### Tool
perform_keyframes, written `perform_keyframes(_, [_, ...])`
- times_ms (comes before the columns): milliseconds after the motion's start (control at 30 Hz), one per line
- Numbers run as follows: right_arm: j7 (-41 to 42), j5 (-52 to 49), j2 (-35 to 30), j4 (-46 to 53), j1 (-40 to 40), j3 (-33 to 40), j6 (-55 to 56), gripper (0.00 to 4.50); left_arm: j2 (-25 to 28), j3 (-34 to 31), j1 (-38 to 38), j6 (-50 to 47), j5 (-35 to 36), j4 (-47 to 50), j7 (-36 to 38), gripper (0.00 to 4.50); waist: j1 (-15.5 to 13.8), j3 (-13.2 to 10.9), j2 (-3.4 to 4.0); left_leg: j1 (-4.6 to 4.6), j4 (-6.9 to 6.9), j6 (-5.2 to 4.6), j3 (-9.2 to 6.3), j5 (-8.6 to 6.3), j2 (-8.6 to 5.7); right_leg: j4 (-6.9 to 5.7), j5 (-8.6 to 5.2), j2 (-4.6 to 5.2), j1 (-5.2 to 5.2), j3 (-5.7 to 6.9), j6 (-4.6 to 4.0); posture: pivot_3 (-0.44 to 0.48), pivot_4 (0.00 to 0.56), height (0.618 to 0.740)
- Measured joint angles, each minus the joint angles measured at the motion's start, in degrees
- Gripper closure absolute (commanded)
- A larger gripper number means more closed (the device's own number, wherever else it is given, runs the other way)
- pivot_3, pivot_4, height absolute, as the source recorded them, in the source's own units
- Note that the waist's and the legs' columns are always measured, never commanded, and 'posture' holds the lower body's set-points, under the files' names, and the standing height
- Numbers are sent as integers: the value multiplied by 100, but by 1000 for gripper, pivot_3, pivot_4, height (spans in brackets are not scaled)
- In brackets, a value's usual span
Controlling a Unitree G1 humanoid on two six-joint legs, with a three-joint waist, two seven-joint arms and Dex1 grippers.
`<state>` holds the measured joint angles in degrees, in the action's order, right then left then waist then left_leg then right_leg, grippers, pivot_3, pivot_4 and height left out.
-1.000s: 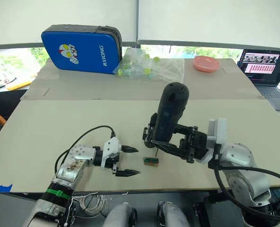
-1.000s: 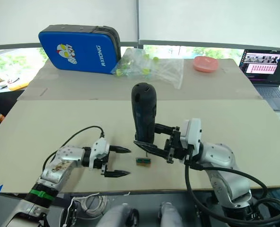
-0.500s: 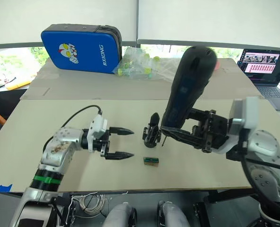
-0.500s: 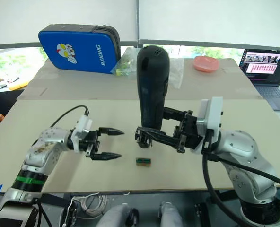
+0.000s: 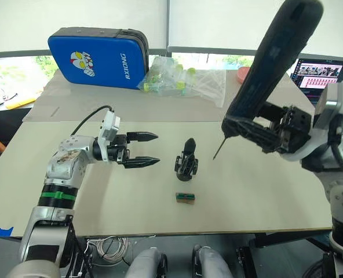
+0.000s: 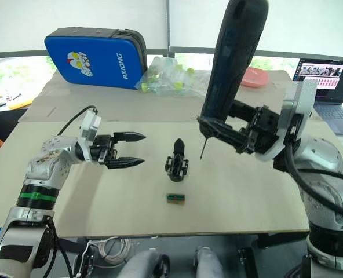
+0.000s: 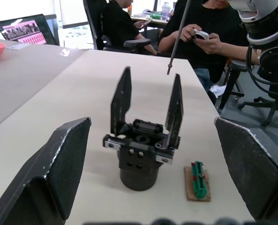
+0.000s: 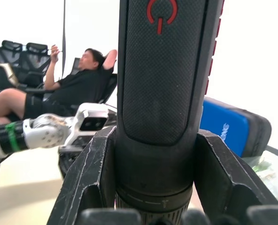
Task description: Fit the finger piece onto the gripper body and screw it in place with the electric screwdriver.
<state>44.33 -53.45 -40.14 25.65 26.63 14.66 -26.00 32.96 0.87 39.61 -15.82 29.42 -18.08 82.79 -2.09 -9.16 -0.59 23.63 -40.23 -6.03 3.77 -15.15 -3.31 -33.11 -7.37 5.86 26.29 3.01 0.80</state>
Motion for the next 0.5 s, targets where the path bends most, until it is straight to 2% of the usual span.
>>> perform_keyframes(167, [-77,-78,330,-348,437,-168,-71,2619,-76,50,49,151,-111,-175,93,0,9,0,-1,9,0,-26,0,12,-1,0,1,4,6,-2,-1,0,150,740])
perform_keyframes(300, [-81,158,680,-530,670,-515,-67,2619,-244,56,37,769,-402,-206,-25,0,12,0,0,16,0,-26,0,12,-1,-3,2,8,16,-1,-2,0,150,740])
perform_keyframes(500, [-220,496,1173,-541,756,-820,-57,2619,-317,54,-314,943,-491,-187,-130,0,35,0,0,21,4,-26,0,11,-7,-9,3,12,30,1,-2,0,150,740])
